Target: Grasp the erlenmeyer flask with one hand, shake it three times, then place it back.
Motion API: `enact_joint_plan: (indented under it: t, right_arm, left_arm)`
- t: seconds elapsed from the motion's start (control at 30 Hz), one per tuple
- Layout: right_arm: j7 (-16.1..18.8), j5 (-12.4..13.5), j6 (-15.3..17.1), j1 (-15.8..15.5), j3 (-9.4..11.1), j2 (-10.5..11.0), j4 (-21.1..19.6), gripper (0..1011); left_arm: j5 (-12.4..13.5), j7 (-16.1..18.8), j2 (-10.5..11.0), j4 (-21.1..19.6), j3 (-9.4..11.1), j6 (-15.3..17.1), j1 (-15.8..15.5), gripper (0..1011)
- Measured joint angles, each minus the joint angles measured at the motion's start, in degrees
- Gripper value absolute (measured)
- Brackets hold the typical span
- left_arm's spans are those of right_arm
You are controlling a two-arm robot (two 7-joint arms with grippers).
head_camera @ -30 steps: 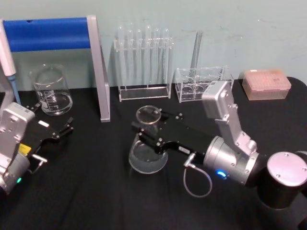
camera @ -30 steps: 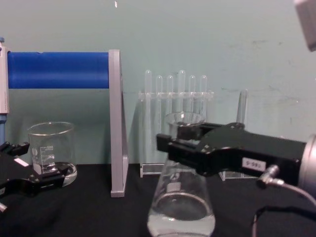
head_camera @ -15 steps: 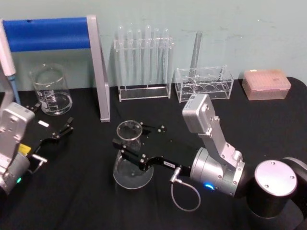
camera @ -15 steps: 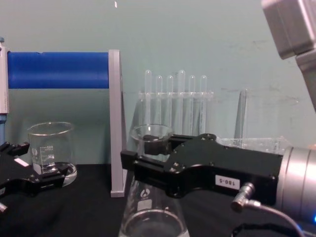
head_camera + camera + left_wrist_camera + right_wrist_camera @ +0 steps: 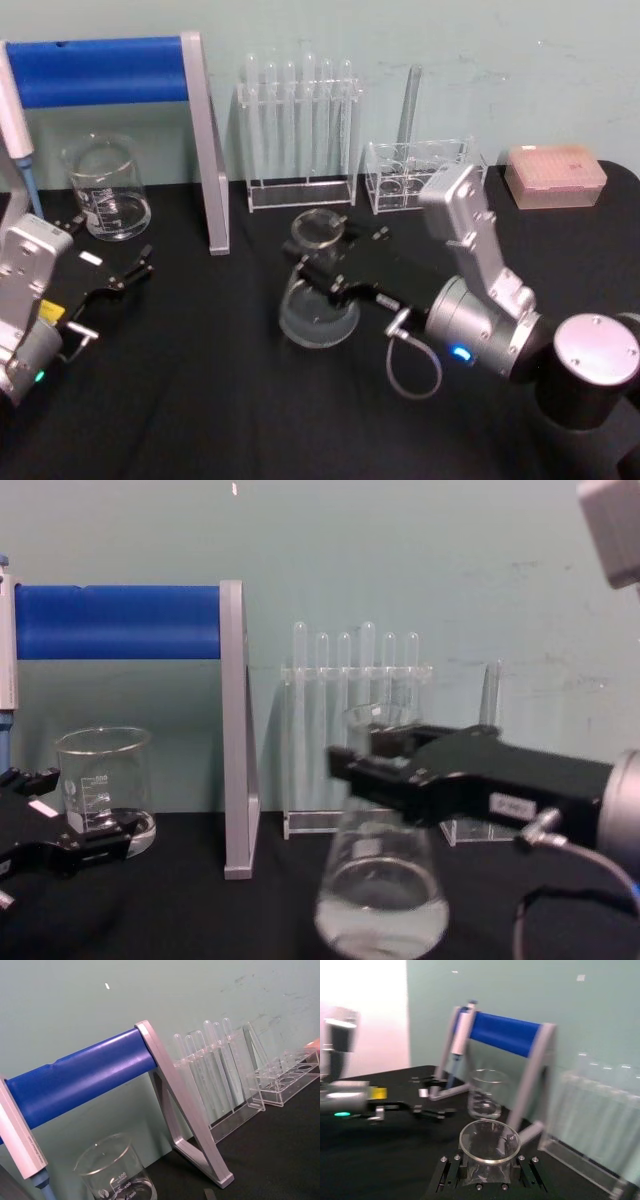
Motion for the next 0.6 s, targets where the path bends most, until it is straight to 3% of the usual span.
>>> enact_joint_plan:
  t: [0.6]
  right_arm:
    - [-5.84,-1.04,0.06,0.68,9.43,-0.61,4.28,450]
  left_arm:
    - [0.0,0.0,0.0,0.0,0.0,0.0,0.0,1001]
